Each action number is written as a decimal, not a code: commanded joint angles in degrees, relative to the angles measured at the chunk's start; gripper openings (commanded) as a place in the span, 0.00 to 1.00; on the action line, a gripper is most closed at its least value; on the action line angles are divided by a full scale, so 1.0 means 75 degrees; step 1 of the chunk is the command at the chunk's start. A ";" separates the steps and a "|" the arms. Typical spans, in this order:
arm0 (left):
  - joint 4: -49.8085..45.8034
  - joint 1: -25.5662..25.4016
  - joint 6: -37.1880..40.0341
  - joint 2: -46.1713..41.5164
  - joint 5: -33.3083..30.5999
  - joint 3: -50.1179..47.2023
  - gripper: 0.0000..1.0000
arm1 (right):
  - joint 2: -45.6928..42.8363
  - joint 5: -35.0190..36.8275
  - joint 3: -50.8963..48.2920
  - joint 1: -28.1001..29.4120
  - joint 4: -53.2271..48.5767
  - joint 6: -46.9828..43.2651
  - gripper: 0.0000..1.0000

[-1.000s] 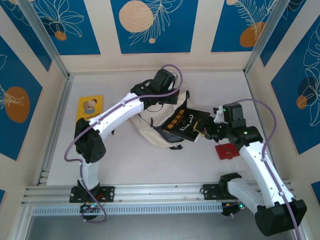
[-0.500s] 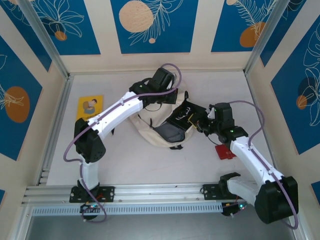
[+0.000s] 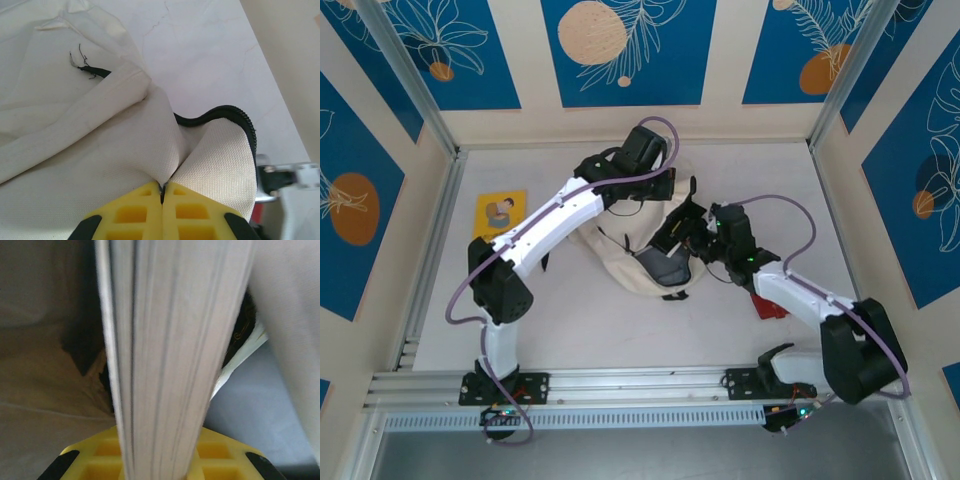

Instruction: Pack the student bag

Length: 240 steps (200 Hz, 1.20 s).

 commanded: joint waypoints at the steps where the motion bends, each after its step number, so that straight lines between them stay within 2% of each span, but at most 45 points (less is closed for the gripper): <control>1: 0.0204 0.0031 -0.0239 0.0054 0.0464 0.0499 0.00 | 0.0502 0.0754 0.0214 0.0279 0.1464 0.0072 0.12; 40: 0.0098 0.0124 -0.0426 -0.0061 0.0500 0.0511 0.00 | 0.1532 0.1424 0.0590 0.0481 0.1743 0.0149 0.11; 102: 0.0553 0.0285 -0.0595 -0.0274 0.1086 -0.0005 0.00 | 0.3333 0.1401 0.1566 0.0645 0.1915 0.0717 0.12; 122: 0.0632 0.0431 -0.0613 -0.0268 0.1279 -0.0111 0.00 | 0.3544 0.1227 0.1814 0.0688 0.1661 0.0819 0.19; 145: 0.0843 0.0627 -0.0561 -0.0300 0.1424 -0.0365 0.00 | 0.3171 0.1086 0.1494 0.0743 0.1494 0.0929 0.41; 160: 0.0989 0.0686 -0.0446 -0.0309 0.1517 -0.0484 0.00 | 0.2802 0.0915 0.1333 0.0685 0.1035 0.1114 0.49; 171: 0.1069 0.0727 -0.0402 -0.0295 0.1580 -0.0557 0.00 | 0.2495 0.0884 0.1253 0.0680 0.0645 0.1232 0.61; 186: 0.1084 0.0811 -0.0411 -0.0241 0.1754 -0.0561 0.00 | 0.2111 0.0914 0.1198 0.0737 0.0061 0.1310 0.69; 207: 0.1067 0.0892 -0.0291 -0.0298 0.1812 -0.0577 0.00 | 0.1564 0.1082 0.1062 0.0875 -0.0736 0.1425 0.72; 240: 0.0997 0.0932 -0.0099 -0.0398 0.1749 -0.0692 0.00 | 0.0733 0.1418 0.0573 0.0982 -0.1785 0.1907 0.66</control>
